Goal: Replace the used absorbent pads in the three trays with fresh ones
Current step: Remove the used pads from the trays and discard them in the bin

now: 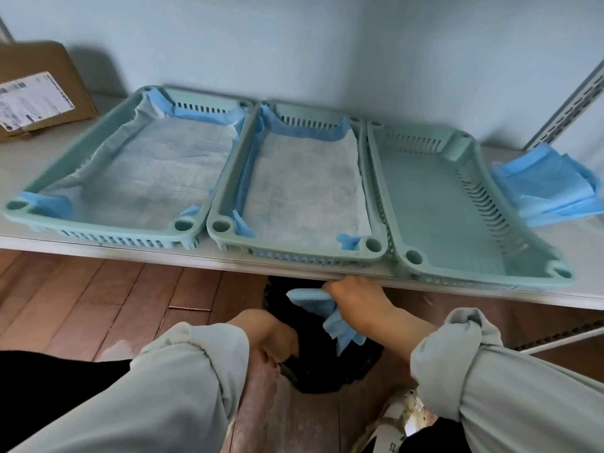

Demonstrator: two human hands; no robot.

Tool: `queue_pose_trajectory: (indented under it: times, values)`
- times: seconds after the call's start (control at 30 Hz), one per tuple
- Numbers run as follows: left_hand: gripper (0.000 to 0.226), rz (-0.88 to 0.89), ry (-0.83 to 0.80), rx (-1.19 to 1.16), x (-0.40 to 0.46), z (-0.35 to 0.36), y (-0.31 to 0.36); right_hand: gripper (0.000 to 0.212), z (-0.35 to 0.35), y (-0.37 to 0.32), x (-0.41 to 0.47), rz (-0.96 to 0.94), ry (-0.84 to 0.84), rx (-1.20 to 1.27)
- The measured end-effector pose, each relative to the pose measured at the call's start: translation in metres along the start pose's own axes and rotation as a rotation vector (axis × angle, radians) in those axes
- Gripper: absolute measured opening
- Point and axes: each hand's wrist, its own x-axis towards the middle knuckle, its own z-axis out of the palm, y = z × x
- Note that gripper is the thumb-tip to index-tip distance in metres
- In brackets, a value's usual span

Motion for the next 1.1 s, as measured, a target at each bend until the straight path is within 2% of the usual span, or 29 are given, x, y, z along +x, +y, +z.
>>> queue_pose_trajectory:
  times: [0.13, 0.3, 0.37, 0.47, 0.6, 0.73, 0.93, 1.1]
  values:
    - [0.045, 0.030, -0.015, -0.012, 0.003, -0.003, 0.006, 0.019, 0.014, 0.001, 0.007, 0.059, -0.019, 0.112]
    - [0.057, 0.030, 0.125, 0.079, 0.008, -0.006, 0.001, 0.011, 0.024, 0.010, 0.008, 0.119, -0.033, 0.206]
    - [0.052, -0.001, 0.219, 0.061, 0.017, -0.003, -0.007, 0.012, 0.027, 0.013, 0.009, 0.147, -0.037, 0.232]
    - [0.037, -0.074, 0.458, 0.016, 0.025, 0.004, -0.011, 0.017, 0.028, 0.015, 0.009, 0.198, -0.039, 0.271]
    - [0.030, -0.127, 0.583, 0.048, 0.029, 0.008, -0.010, 0.013, 0.026, 0.017, 0.010, 0.212, -0.055, 0.292]
    - [0.034, -0.071, 0.534, 0.003, 0.022, 0.006, -0.018, 0.023, 0.027, 0.020, 0.010, 0.219, -0.060, 0.296]
    - [0.046, -0.008, 0.386, -0.013, 0.009, 0.028, -0.018, 0.021, 0.030, 0.009, 0.013, 0.253, -0.110, 0.387]
    - [0.053, 0.018, 0.168, -0.297, -0.005, 0.019, -0.016, 0.028, 0.044, -0.001, 0.018, 0.315, -0.253, 0.509]
